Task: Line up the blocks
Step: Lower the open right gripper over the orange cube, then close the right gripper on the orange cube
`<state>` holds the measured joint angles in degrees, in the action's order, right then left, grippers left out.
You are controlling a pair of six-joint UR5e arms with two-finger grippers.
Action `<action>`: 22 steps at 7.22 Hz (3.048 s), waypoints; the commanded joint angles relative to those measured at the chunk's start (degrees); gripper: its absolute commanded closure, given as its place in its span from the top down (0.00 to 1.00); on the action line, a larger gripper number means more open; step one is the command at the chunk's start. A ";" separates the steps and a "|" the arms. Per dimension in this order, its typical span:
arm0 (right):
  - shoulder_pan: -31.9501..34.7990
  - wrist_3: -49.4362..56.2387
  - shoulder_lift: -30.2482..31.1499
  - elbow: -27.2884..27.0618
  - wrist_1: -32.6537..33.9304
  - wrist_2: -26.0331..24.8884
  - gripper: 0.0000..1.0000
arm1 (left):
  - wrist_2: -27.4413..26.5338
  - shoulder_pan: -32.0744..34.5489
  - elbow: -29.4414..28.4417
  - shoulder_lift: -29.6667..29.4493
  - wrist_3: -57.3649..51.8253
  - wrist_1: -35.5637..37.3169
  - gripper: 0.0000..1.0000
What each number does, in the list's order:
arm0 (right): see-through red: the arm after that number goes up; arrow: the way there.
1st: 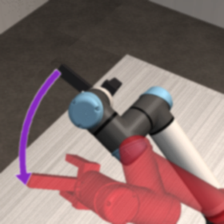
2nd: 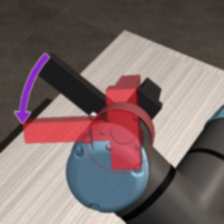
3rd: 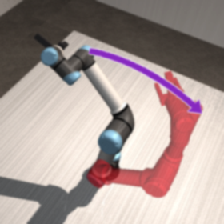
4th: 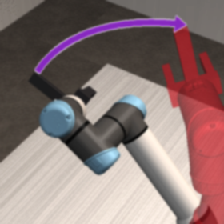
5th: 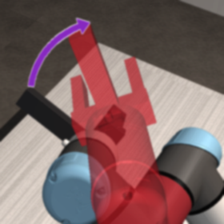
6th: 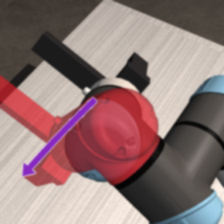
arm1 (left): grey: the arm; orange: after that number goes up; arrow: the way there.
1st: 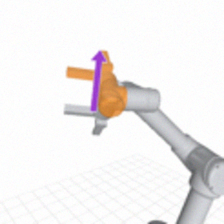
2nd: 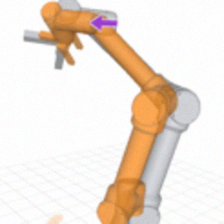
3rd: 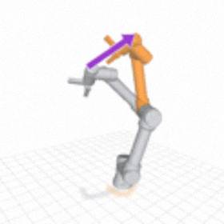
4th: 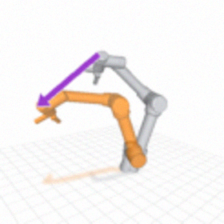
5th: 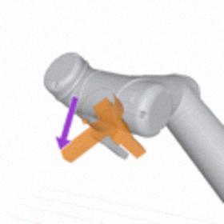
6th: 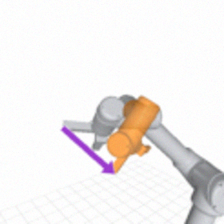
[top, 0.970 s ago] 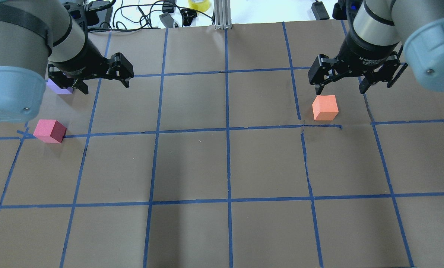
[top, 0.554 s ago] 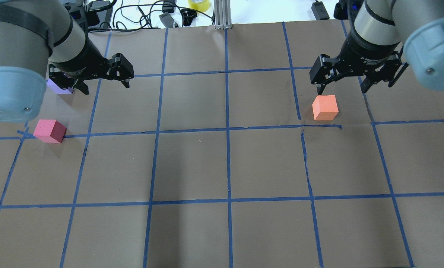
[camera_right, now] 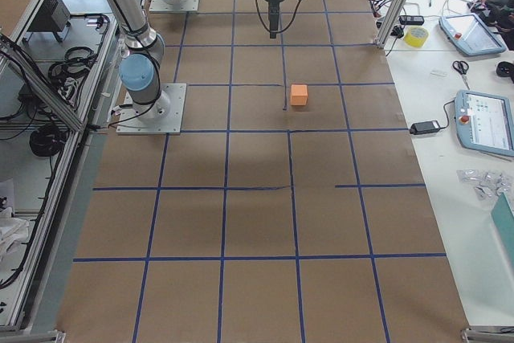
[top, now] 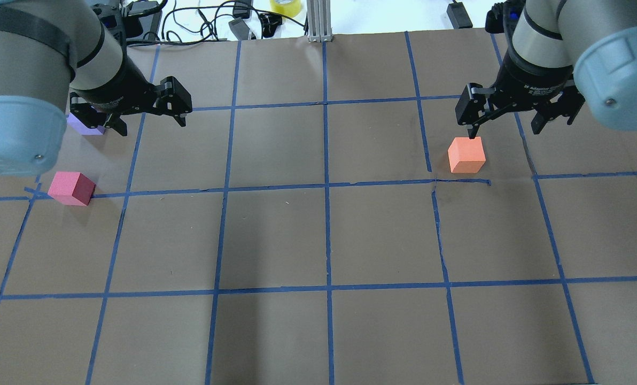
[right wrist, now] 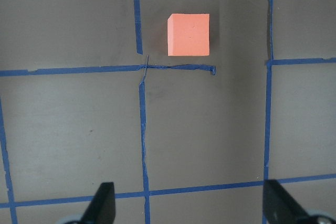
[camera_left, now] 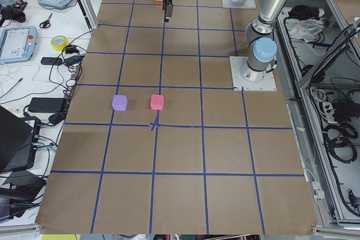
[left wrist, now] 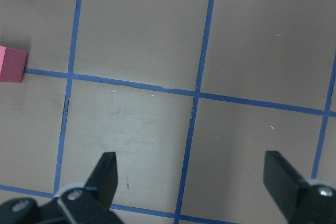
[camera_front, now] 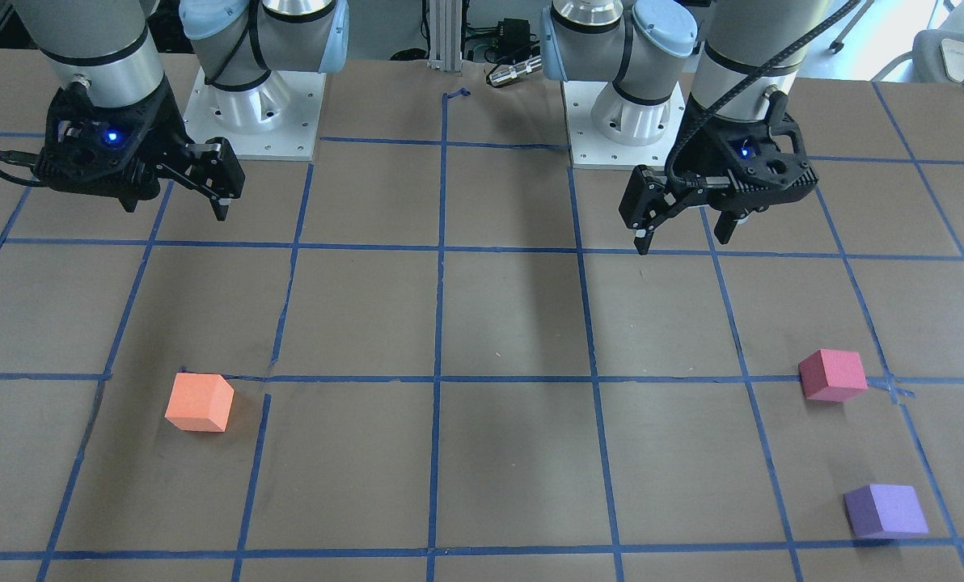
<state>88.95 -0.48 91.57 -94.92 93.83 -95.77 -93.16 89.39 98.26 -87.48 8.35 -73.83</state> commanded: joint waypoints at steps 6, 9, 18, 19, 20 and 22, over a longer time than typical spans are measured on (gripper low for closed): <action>-4.05 12.43 -8.15 -7.71 16.07 0.68 1.00 | 0.09 0.00 1.85 0.64 0.00 0.09 1.00; -6.16 12.70 -16.05 -12.22 30.95 1.20 1.00 | 0.09 0.00 1.85 0.64 -0.09 0.09 1.00; -7.13 5.75 -26.18 -9.23 36.95 3.22 1.00 | 0.09 0.00 2.02 0.73 -0.09 0.09 1.00; -7.13 5.75 -26.44 -9.32 36.95 3.22 1.00 | 0.09 0.00 2.02 0.73 -0.09 0.09 1.00; -7.13 5.84 -26.88 -9.32 36.87 3.22 1.00 | 0.09 0.00 2.02 0.73 -0.09 0.09 1.00; -7.13 5.84 -27.50 -9.15 36.78 3.31 0.62 | 0.09 0.00 2.02 0.73 -0.18 0.09 1.00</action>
<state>81.83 5.39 64.39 -104.19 130.68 -92.49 -93.08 89.38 100.28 -86.75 8.20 -73.74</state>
